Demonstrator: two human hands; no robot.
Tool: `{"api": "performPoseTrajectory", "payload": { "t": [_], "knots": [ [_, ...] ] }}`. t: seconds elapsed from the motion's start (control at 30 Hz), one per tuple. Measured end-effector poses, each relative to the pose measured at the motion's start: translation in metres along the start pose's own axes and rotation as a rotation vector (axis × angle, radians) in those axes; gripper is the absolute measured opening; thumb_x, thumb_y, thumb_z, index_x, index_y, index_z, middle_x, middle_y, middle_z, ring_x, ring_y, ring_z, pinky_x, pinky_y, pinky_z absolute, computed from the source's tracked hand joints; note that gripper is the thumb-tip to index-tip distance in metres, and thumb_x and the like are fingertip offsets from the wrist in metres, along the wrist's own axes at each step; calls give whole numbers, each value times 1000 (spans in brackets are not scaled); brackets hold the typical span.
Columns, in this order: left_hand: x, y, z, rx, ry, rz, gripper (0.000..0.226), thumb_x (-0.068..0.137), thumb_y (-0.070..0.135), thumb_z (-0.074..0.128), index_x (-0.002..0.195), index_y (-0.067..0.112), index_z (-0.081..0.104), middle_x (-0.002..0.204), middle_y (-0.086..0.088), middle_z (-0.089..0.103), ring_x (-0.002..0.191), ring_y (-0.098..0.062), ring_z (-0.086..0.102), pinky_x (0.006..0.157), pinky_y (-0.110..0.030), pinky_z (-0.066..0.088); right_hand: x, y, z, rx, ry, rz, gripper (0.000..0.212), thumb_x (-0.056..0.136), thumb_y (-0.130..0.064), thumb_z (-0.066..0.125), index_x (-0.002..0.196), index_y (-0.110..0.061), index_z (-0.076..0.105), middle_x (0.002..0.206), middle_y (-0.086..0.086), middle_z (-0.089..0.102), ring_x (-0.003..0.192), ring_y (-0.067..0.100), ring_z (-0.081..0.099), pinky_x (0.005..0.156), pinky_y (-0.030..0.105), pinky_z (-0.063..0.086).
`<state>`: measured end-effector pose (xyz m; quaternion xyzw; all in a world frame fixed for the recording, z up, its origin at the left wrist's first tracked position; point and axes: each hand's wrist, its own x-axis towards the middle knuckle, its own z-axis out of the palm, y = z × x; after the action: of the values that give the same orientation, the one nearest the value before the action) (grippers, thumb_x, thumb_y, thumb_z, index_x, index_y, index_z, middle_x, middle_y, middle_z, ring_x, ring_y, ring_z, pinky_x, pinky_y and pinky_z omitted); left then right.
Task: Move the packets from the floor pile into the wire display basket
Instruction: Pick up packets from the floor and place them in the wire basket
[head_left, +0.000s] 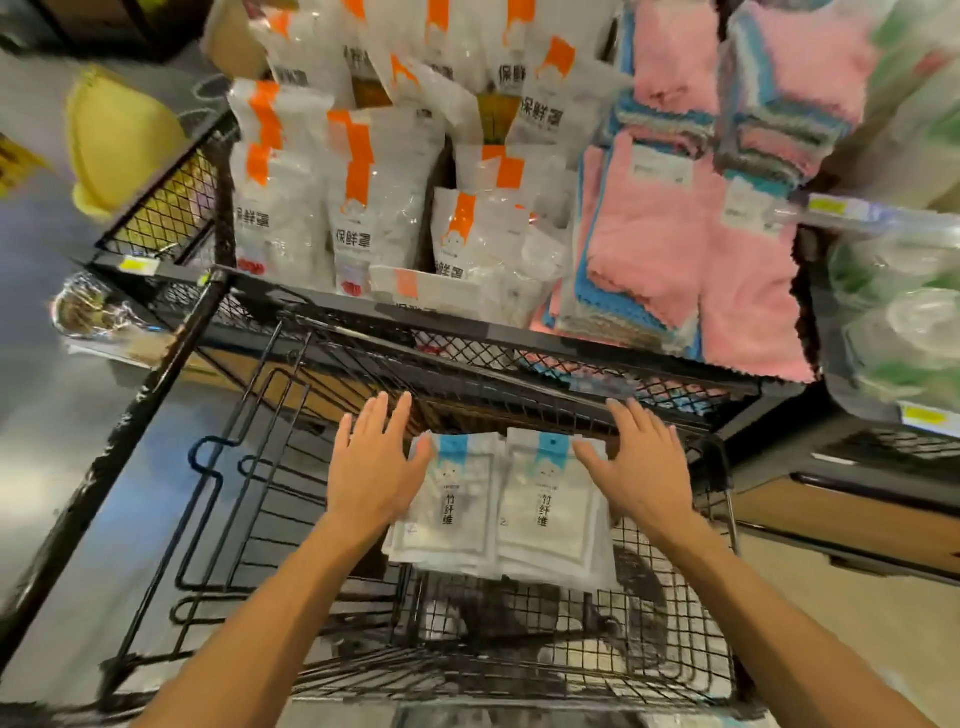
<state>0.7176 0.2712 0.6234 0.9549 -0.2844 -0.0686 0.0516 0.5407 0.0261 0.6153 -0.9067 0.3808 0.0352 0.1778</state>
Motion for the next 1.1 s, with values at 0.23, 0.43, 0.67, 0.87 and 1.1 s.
{"api": "performPoseTrajectory", "payload": {
  "t": [0.23,0.43,0.67,0.87,1.1],
  "knots": [
    [-21,27,-61,-46,115,120,69,101,57,29,160,20,32,164,-9,35,153,-24,27,125,-45,20,-35,3,-59,13,122,-7,81,95,-71,45,159,-22,35,167,5,31,155,24,25,128,48,16],
    [-34,39,-94,-82,90,274,69,104,58,32,163,25,20,169,-5,23,156,-19,18,127,-41,10,-96,4,-94,75,215,82,78,96,-67,49,158,-22,36,166,5,33,154,24,27,128,48,16],
    [-57,60,-110,-145,-56,554,66,106,54,34,163,26,19,169,-2,22,156,-21,20,128,-42,14,-193,8,-113,80,328,288,77,96,-70,44,157,-23,39,165,4,36,152,23,32,124,47,24],
    [-102,110,-97,-209,-153,806,64,107,53,34,163,26,19,169,2,20,156,-16,15,128,-40,11,-299,31,-120,96,457,509,72,97,-61,54,156,-21,41,164,5,37,151,24,32,124,43,23],
    [-166,188,-81,-201,-211,1019,63,106,53,33,163,28,21,169,1,21,156,-16,16,128,-40,10,-400,84,-116,92,537,729,74,96,-59,59,155,-18,44,159,6,45,145,26,42,120,42,31]
  ]
}}
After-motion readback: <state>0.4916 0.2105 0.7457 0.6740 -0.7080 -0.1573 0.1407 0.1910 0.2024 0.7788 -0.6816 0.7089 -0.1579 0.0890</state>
